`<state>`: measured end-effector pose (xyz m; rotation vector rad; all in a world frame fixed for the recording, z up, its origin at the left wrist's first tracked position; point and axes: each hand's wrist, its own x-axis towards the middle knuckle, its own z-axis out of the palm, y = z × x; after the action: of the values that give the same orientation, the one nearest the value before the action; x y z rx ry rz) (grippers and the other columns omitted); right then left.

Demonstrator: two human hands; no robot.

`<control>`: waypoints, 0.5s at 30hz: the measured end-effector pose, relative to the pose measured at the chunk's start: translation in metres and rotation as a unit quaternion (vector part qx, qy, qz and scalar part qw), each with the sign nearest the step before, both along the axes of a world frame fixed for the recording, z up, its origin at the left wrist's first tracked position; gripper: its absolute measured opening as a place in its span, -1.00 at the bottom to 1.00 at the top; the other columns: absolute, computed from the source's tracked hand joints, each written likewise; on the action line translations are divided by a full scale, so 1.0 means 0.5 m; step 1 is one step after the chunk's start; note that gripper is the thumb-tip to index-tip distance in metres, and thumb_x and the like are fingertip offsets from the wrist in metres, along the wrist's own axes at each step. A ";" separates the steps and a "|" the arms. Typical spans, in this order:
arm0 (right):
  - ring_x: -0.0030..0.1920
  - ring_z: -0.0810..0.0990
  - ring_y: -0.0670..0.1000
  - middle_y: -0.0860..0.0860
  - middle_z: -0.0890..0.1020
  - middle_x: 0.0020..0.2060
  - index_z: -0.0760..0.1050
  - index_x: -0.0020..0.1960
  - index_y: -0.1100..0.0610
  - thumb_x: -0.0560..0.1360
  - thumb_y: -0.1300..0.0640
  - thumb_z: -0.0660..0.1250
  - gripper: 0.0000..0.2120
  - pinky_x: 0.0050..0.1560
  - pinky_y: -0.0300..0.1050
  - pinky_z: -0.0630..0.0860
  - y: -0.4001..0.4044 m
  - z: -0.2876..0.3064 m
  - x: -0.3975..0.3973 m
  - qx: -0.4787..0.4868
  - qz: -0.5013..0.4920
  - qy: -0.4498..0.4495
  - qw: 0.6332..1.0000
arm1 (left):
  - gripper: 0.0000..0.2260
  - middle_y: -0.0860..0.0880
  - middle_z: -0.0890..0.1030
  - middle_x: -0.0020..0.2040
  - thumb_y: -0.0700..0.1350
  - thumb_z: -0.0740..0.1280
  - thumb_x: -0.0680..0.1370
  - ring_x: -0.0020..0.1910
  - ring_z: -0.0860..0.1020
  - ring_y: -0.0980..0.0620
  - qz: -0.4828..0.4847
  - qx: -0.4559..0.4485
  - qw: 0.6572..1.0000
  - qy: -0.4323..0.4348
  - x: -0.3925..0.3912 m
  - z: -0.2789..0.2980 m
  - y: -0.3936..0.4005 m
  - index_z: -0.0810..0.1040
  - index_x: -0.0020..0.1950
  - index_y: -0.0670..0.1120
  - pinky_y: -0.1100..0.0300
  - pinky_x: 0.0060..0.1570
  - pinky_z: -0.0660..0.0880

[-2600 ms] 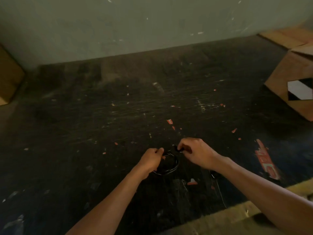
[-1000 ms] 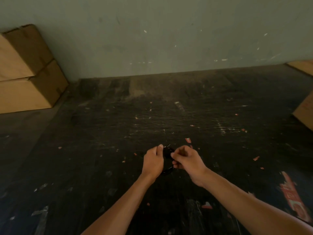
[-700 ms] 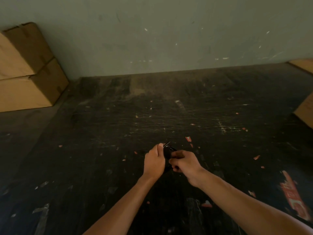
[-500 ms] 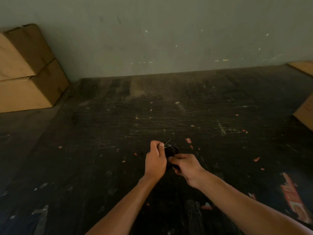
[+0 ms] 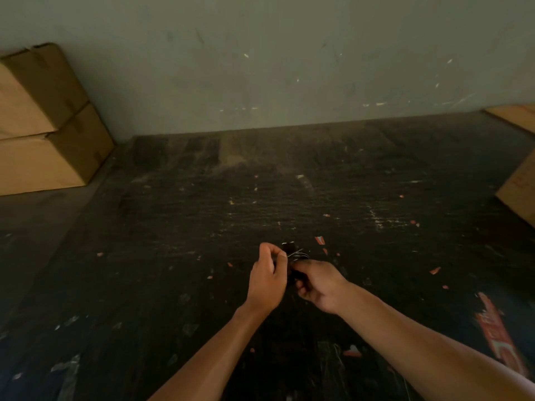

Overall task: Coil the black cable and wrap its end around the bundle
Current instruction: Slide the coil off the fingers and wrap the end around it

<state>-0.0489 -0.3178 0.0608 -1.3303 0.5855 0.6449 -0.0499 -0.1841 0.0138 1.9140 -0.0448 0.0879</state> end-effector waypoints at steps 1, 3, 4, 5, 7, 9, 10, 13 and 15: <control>-0.29 0.47 -0.02 0.13 0.58 -0.08 0.60 0.11 0.14 0.59 0.19 0.25 -0.82 -0.35 -0.18 0.42 0.001 -0.001 -0.003 0.012 0.005 -0.008 1.000 | -0.92 0.01 0.56 -0.26 -0.11 0.22 0.65 -0.39 0.52 0.23 0.005 -0.007 1.000 0.008 0.000 0.000 0.002 0.37 0.02 0.08 0.23 -0.35 0.51; -0.24 0.47 0.01 0.12 0.56 -0.07 0.57 0.16 0.10 0.61 0.23 0.18 -0.77 -0.28 -0.14 0.40 0.003 -0.004 -0.007 0.032 0.014 -0.013 0.999 | -0.91 0.01 0.54 -0.27 -0.10 0.22 0.65 -0.44 0.49 0.25 0.014 -0.030 0.999 0.038 0.001 0.003 0.004 0.35 0.10 0.07 0.32 -0.43 0.46; -0.21 0.47 0.02 0.12 0.56 -0.05 0.56 0.17 0.08 0.61 0.24 0.16 -0.75 -0.24 -0.13 0.40 0.004 -0.006 -0.008 0.035 0.018 -0.014 0.999 | -0.89 0.01 0.53 -0.27 -0.09 0.22 0.65 -0.45 0.47 0.26 0.020 -0.045 0.997 0.060 0.001 0.005 0.005 0.34 0.15 0.06 0.34 -0.44 0.43; -0.17 0.46 0.03 0.12 0.56 -0.02 0.56 0.16 0.04 0.62 0.24 0.15 -0.74 -0.21 -0.11 0.40 0.005 -0.008 -0.008 0.030 0.024 -0.016 0.999 | -0.85 0.00 0.53 -0.26 -0.07 0.22 0.65 -0.42 0.48 0.25 0.026 -0.059 0.994 0.087 0.002 0.008 0.006 0.33 0.21 0.05 0.34 -0.43 0.43; -0.13 0.45 0.03 0.11 0.57 0.00 0.57 0.12 -0.02 0.62 0.24 0.14 -0.73 -0.18 -0.11 0.42 0.007 -0.009 -0.007 0.008 0.042 -0.024 0.999 | -0.80 0.00 0.53 -0.20 -0.03 0.21 0.65 -0.31 0.50 0.18 0.035 -0.077 0.985 0.150 0.004 0.011 0.008 0.35 0.28 0.04 0.26 -0.35 0.45; -0.14 0.44 0.02 0.11 0.56 0.02 0.55 0.11 -0.04 0.63 0.24 0.13 -0.72 -0.18 -0.12 0.42 0.006 -0.008 -0.007 -0.009 0.054 -0.026 0.998 | -0.79 0.00 0.51 -0.20 -0.01 0.19 0.65 -0.28 0.48 0.11 0.026 -0.093 0.973 0.209 0.004 0.015 0.010 0.44 0.25 -0.03 0.21 -0.31 0.42; -0.14 0.43 0.02 0.12 0.55 0.03 0.54 0.12 -0.04 0.63 0.24 0.13 -0.72 -0.19 -0.13 0.42 0.005 -0.008 -0.008 -0.012 0.059 -0.025 0.998 | -0.80 0.00 0.49 -0.21 -0.02 0.18 0.65 -0.28 0.47 0.10 0.019 -0.101 0.970 0.222 0.003 0.015 0.011 0.48 0.21 -0.05 0.20 -0.31 0.40; -0.16 0.43 0.03 0.13 0.54 -0.01 0.54 0.17 0.03 0.62 0.26 0.15 -0.73 -0.22 -0.14 0.42 0.005 -0.006 -0.009 -0.014 0.073 -0.024 0.997 | -0.89 0.01 0.47 -0.26 -0.07 0.19 0.65 -0.30 0.44 0.09 0.017 -0.084 0.981 0.176 0.002 0.012 0.013 0.49 0.05 -0.04 0.16 -0.26 0.39; -0.22 0.44 0.01 0.14 0.54 -0.08 0.57 0.14 0.12 0.61 0.27 0.19 -0.78 -0.25 -0.16 0.42 0.008 -0.004 -0.009 -0.025 0.089 -0.032 0.995 | -0.91 0.01 0.49 -0.22 -0.11 0.21 0.64 -0.25 0.46 0.10 0.023 -0.068 0.988 0.139 0.001 0.008 0.016 0.48 -0.02 -0.03 0.19 -0.20 0.41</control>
<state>-0.0536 -0.3140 0.0585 -1.4547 0.4366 0.7332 -0.0493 -0.1761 0.0180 1.7751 0.1883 -0.1429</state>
